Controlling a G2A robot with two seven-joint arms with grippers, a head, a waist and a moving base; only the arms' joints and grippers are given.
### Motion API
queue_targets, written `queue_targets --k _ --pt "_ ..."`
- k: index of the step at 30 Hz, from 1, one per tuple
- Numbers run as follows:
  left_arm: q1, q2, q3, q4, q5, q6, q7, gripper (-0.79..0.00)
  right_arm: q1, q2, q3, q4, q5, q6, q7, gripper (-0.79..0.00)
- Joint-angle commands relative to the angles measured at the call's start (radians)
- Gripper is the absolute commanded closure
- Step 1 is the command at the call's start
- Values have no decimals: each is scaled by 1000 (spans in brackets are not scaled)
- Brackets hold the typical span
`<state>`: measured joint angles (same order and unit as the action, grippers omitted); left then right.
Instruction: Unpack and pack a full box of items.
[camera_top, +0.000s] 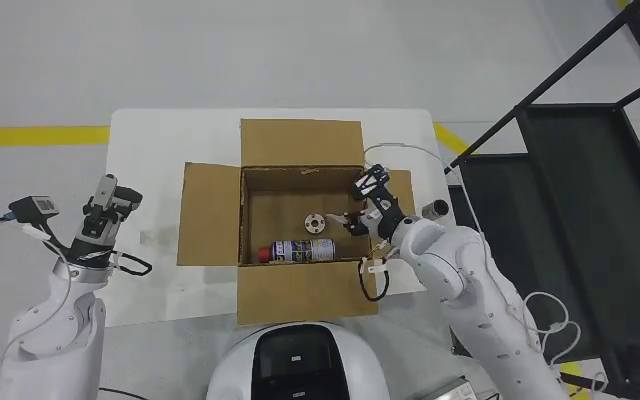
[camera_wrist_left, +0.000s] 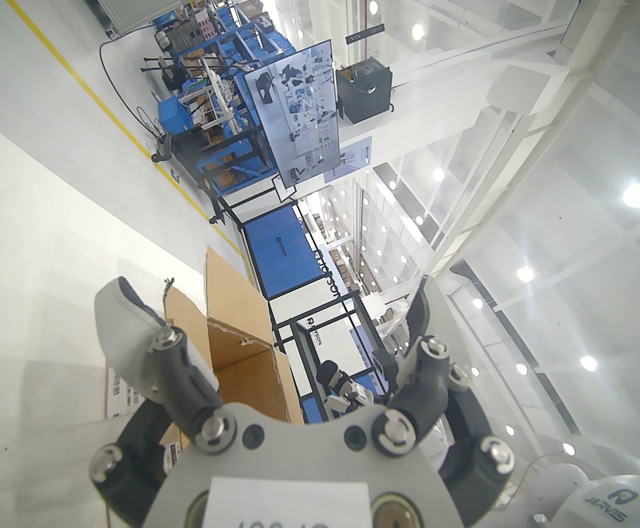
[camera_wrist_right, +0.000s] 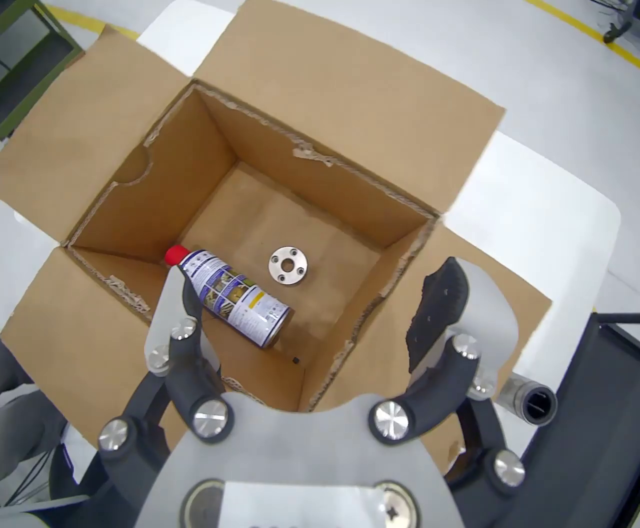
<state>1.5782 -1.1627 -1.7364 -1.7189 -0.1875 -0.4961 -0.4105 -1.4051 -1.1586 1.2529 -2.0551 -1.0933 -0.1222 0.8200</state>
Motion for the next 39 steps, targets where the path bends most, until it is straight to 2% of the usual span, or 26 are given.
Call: queue_targets --k 1,3,39 --pt "0 0 0 0 0 0 0 -785 27 -5 -50 28 -11 7 8 -785" --pt "0 0 0 0 0 0 0 -785 45 -11 -75 52 35 3 5 -785" --pt "0 0 0 0 0 0 0 -785 45 -11 -75 52 35 3 5 -785"
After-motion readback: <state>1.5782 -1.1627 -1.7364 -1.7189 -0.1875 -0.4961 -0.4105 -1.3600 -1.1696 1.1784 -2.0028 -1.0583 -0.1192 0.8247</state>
